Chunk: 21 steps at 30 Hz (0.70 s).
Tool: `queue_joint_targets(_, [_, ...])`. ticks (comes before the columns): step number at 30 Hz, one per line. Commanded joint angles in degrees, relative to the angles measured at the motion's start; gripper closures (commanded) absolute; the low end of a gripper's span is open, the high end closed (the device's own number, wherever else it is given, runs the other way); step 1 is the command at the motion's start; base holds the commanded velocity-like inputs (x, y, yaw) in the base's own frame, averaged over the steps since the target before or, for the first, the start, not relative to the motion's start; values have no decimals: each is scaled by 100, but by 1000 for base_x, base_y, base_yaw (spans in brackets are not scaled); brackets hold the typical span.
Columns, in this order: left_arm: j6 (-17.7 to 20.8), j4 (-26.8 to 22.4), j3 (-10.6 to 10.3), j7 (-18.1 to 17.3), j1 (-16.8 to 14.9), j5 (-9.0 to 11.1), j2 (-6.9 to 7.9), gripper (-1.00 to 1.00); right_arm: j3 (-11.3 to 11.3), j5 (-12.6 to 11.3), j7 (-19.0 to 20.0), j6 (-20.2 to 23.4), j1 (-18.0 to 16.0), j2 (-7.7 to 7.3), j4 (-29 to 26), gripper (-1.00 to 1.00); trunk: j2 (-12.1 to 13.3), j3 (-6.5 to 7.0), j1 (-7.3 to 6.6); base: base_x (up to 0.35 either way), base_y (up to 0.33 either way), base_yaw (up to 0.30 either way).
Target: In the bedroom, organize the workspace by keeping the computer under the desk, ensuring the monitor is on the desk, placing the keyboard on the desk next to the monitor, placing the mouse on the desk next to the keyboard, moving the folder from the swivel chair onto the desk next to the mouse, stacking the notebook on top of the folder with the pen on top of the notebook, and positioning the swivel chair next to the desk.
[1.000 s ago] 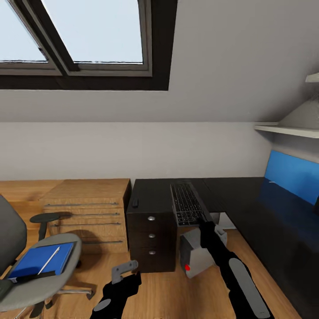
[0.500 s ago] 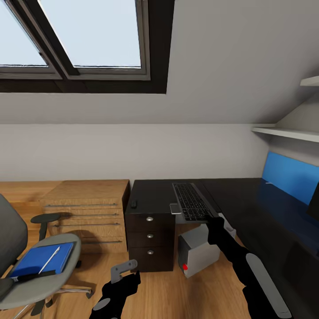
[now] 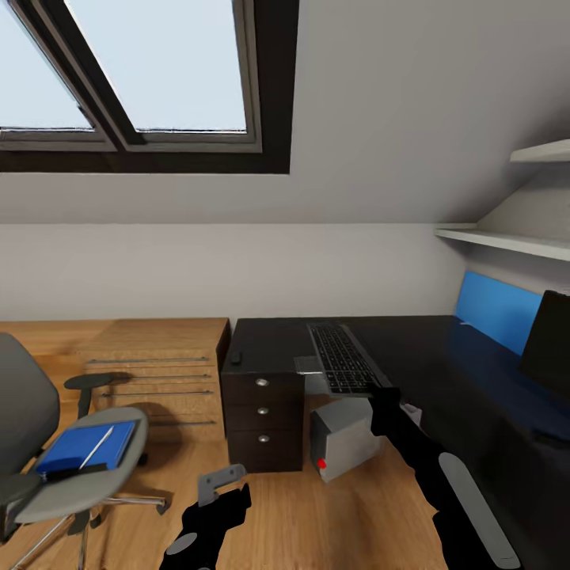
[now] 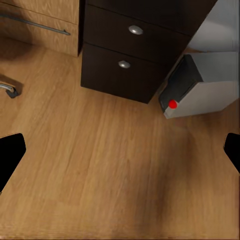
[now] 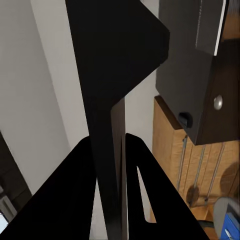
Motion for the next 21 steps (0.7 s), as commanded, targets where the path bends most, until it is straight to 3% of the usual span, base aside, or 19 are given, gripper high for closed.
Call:
queue_joint_targets(1, [25,-9,-11,40,-8,21,4,-100,0,-29,-22,4,-4,-3,-5,100,35,10,-25,-314,-178,0])
queue_joint_targets(21, [25,-13,-45,39,-8,21,4,-100,-14,-32,-15,-29,-4,-17,219,100,837,369,-464,-299,-215,0])
